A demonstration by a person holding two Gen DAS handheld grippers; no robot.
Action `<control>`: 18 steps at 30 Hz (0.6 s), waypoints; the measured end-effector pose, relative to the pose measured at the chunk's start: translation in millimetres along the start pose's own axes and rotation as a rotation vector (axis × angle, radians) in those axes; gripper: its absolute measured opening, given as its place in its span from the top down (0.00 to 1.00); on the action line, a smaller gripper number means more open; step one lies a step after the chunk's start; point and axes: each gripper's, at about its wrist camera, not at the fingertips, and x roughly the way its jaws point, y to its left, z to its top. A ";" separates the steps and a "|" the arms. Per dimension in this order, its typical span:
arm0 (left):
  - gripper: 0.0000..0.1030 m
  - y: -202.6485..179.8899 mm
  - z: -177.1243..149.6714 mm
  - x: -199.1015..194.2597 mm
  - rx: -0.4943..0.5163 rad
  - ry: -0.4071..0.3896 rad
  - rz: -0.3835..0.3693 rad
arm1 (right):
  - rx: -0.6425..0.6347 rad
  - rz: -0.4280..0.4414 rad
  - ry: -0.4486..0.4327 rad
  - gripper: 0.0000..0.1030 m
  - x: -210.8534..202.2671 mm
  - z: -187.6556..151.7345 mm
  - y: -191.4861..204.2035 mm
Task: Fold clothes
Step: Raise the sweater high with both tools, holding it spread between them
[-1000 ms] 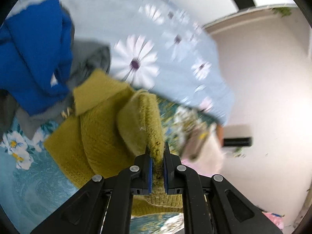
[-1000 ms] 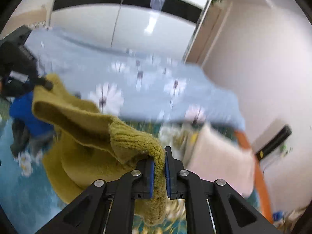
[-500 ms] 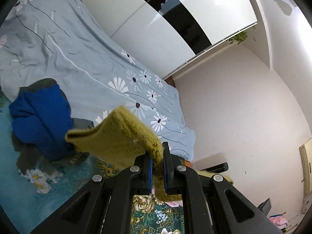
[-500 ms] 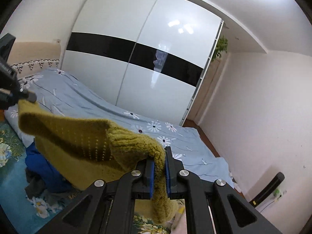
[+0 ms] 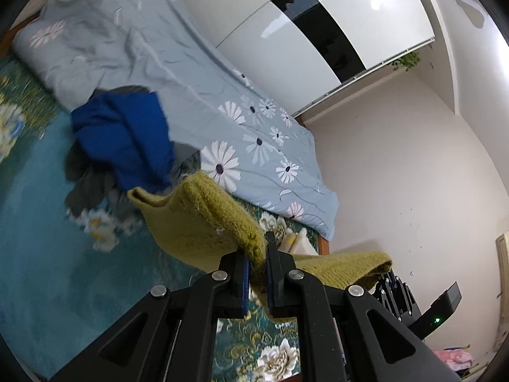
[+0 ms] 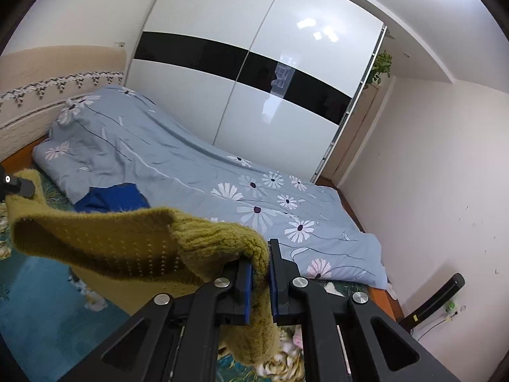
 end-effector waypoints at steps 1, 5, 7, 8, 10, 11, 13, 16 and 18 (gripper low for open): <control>0.92 0.7 -6.9 -8.6 0.007 -0.006 -0.001 | -0.003 0.001 -0.008 0.91 -10.4 -2.3 -0.1; 0.92 -2.9 -33.5 -50.4 0.067 -0.038 -0.002 | -0.028 0.019 -0.045 0.91 -59.7 -10.3 2.5; 0.92 -7.8 -45.6 -75.4 0.114 -0.058 -0.006 | -0.052 0.036 -0.069 0.91 -90.3 -17.4 3.5; 0.92 -8.6 -51.3 -86.6 0.130 -0.063 -0.013 | -0.061 0.047 -0.080 0.91 -105.5 -21.0 3.0; 0.92 -9.8 -64.3 -111.1 0.148 -0.070 -0.042 | -0.078 0.069 -0.098 0.91 -135.5 -29.8 2.1; 0.92 -10.4 -71.0 -123.6 0.155 -0.072 -0.058 | -0.086 0.079 -0.106 0.91 -147.7 -33.2 0.8; 0.92 -15.3 -80.7 -147.5 0.165 -0.077 -0.090 | -0.100 0.100 -0.121 0.91 -171.6 -36.8 -2.0; 0.92 -28.8 -79.0 -168.0 0.206 -0.103 -0.122 | -0.101 0.128 -0.132 0.91 -189.1 -32.0 -11.1; 0.92 -32.3 -69.0 -164.0 0.202 -0.106 -0.129 | -0.090 0.152 -0.118 0.91 -181.4 -26.6 -13.5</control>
